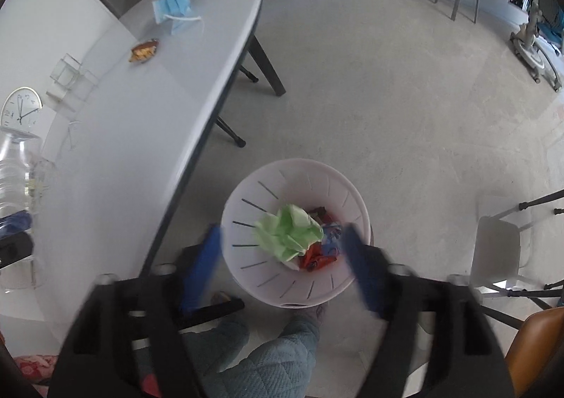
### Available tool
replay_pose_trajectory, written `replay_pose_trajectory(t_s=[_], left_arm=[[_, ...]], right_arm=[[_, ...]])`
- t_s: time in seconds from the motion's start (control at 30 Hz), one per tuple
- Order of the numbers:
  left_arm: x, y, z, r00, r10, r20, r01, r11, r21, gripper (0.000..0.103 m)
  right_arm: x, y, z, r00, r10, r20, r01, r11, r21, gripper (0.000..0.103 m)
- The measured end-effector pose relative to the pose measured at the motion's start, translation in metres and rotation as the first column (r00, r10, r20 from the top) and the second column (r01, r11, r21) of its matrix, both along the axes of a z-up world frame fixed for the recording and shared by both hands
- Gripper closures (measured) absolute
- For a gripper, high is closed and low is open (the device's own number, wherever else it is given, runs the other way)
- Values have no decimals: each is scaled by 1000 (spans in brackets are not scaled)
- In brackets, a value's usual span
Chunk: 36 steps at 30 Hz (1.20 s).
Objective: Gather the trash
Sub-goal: 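Carry the green paper and bottle to the white bin and open both tools, then move both open tools back toward the table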
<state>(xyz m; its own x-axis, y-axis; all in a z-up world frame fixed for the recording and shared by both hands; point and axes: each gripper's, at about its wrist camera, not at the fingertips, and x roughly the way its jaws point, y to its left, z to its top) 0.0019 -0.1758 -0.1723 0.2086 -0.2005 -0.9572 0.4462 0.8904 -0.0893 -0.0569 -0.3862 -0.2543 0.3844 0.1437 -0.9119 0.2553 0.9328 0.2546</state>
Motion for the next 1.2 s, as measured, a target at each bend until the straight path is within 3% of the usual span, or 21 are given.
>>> replay_pose_trajectory(t_s=[0.13, 0.33, 0.43, 0.63, 0.8, 0.97, 1.07, 1.2], left_arm=[[-6, -8, 3, 1000, -14, 21, 14, 1000, 11, 44], [-21, -33, 5, 995, -101, 24, 100, 995, 20, 44], [-32, -66, 0, 977, -215, -5, 215, 977, 5, 44], [-44, -131, -39, 940, -330, -84, 333, 942, 37, 44], [-38, -168, -90, 935, -328, -138, 346, 929, 133, 44], [-32, -185, -123, 936, -311, -164, 341, 917, 206, 42], [-33, -190, -125, 937, -315, -153, 343, 911, 229, 30], [-32, -187, -111, 941, -310, -136, 332, 923, 195, 24]], right_arm=[[0, -3, -3, 999, -31, -26, 31, 999, -14, 10], [-19, -21, 21, 991, -134, 4, 134, 989, -66, 6], [-31, -34, 37, 983, -181, 33, 183, 979, -89, 3], [-58, -69, 60, 967, -246, 65, 253, 958, -137, 3], [-76, -99, 58, 944, -323, 69, 329, 938, -109, 3], [-85, -116, 44, 935, -352, 49, 355, 931, -86, 3], [-87, -118, 39, 933, -358, 41, 360, 929, -80, 3], [-88, -119, 36, 930, -364, 37, 366, 927, -75, 3]])
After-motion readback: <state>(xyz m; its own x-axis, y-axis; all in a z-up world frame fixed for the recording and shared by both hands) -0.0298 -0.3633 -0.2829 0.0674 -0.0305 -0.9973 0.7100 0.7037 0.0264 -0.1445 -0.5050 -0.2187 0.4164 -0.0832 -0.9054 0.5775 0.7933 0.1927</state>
